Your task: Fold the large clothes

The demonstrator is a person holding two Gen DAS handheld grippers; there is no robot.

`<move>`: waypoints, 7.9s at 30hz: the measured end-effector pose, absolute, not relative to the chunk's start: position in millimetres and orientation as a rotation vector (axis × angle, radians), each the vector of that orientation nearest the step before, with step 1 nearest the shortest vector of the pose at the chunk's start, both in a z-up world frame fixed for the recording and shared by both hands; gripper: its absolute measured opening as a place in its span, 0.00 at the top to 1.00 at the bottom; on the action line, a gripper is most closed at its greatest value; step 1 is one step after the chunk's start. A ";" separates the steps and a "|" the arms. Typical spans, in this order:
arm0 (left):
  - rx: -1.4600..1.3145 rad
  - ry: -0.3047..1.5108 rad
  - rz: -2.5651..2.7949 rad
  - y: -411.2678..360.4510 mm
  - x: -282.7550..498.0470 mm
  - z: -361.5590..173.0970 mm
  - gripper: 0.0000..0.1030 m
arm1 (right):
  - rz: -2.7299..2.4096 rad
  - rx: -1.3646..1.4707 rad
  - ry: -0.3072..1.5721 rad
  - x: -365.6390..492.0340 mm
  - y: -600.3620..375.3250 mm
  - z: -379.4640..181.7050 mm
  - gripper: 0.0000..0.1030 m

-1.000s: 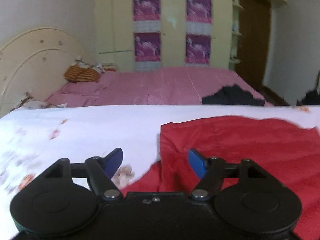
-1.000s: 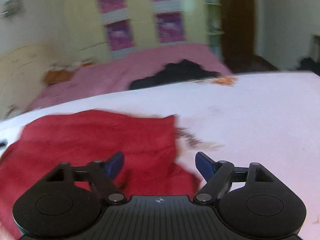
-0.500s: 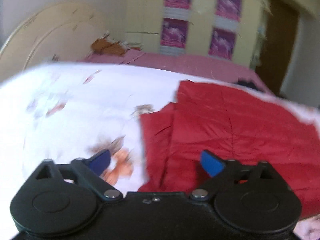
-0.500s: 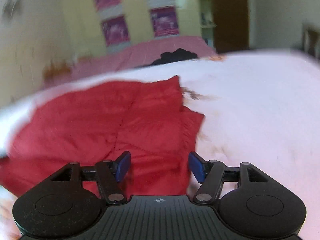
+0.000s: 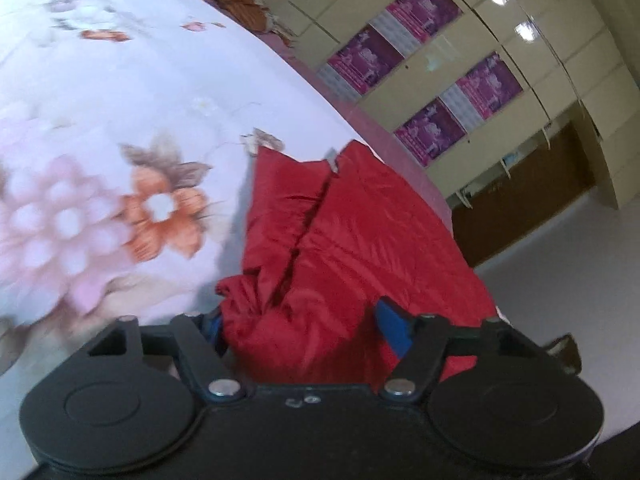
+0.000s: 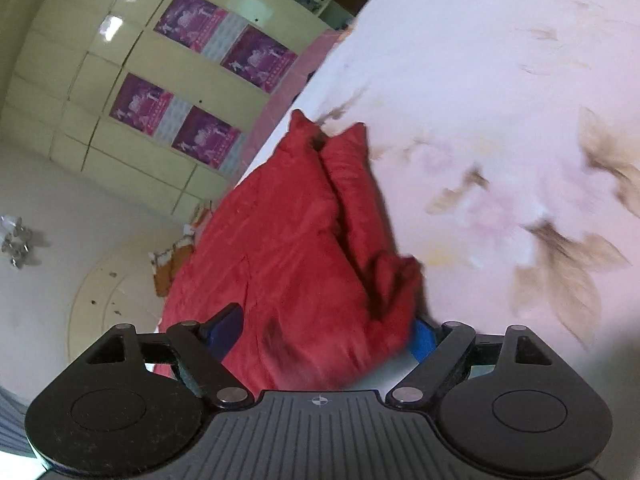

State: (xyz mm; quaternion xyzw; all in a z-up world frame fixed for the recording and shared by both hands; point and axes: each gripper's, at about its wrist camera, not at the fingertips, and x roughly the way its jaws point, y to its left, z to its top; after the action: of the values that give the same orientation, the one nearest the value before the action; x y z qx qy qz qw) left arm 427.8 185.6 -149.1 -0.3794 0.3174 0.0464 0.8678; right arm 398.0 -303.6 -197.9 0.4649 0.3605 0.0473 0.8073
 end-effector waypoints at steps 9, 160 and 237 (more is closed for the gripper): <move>-0.798 0.640 0.047 180.6 428.9 -149.6 0.81 | 0.139 0.870 0.802 400.6 -301.5 -181.1 0.84; -0.447 0.816 -0.451 -115.5 330.6 -112.7 0.74 | 0.330 0.590 0.875 256.8 -396.1 -112.0 0.85; -0.209 0.844 -0.386 -157.4 268.4 -113.3 0.63 | 0.254 0.098 0.942 241.4 -367.9 -130.0 0.62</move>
State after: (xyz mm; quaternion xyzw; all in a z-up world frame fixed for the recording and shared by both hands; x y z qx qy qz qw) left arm 268.4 -157.4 -113.3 -0.1005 0.4063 -0.1859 0.8890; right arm 241.4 -367.9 -130.0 0.0472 0.4522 0.1219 0.8823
